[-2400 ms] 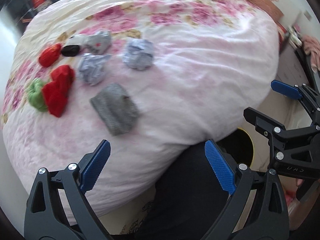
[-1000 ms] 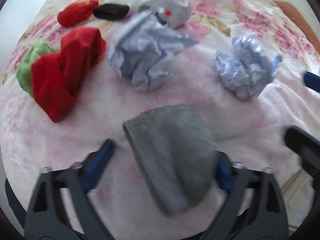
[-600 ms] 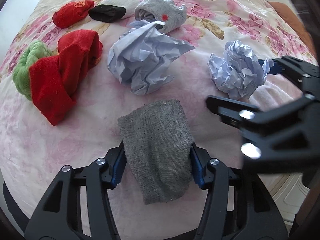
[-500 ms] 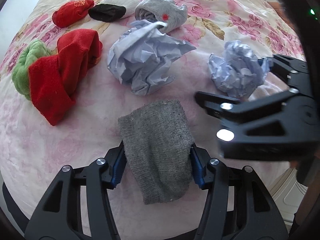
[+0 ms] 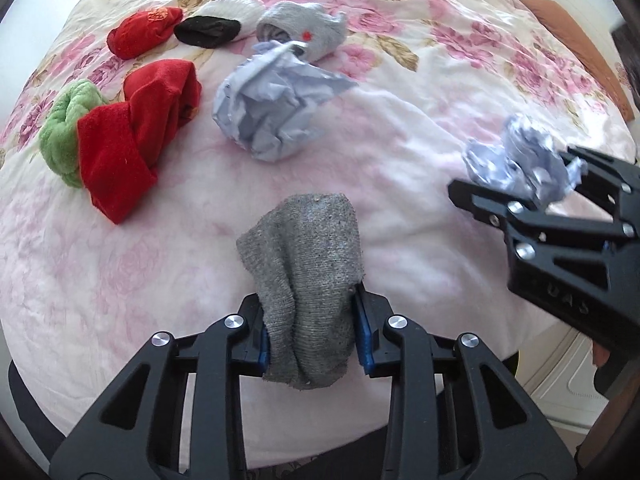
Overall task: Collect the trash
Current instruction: 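Grasp the grey sock with the left tool while the right tool grasps a paper ball, then carry the grey sock and paper ball over the bin and open both tools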
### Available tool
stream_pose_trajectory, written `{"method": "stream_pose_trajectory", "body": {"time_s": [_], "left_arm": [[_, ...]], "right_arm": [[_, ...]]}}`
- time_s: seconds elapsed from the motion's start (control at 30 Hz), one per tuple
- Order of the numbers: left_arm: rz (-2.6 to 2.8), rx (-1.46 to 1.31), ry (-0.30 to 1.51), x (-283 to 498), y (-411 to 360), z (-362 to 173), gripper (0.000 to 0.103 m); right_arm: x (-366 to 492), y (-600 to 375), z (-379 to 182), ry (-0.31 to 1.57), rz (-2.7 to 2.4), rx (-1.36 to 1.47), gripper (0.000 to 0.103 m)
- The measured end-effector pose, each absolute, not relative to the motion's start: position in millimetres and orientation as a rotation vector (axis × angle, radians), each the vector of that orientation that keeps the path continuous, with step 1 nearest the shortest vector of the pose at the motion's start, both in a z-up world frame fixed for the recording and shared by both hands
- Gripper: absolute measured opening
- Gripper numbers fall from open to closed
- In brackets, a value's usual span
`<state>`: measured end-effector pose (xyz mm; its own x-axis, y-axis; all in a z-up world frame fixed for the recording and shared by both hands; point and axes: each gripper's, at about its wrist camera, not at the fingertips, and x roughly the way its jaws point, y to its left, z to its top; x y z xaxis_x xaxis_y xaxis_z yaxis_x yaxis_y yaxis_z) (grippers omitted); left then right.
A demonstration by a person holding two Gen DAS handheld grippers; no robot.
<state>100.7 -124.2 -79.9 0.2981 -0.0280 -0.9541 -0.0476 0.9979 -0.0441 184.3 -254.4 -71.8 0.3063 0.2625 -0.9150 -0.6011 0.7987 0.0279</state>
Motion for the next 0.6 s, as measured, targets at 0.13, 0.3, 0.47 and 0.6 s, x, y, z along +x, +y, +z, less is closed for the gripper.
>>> {"method": "stream_pose_trajectory", "body": {"time_s": [0.13, 0.3, 0.47, 0.6], "left_arm": [[-0.010, -0.034, 1.256, 93.6, -145.9, -75.5, 0.031], [-0.055, 0.040, 1.228, 77.0, -170.4, -64.3, 0.031], [-0.137, 0.117, 1.217, 58.6, -206.0, -59.6, 0.031], [-0.198, 0.174, 1.221, 66.7, -230.9, -64.9, 0.031]], "right_arm": [[160.0, -280.0, -69.1, 1.133, 0.545, -0.290, 0.045], [129.3, -309.9, -64.7, 1.129, 0.473, -0.217, 0.045], [95.7, -345.9, -58.3, 1.104, 0.364, -0.155, 0.045], [76.1, -371.9, -57.0, 1.096, 0.297, -0.082, 0.045]]}}
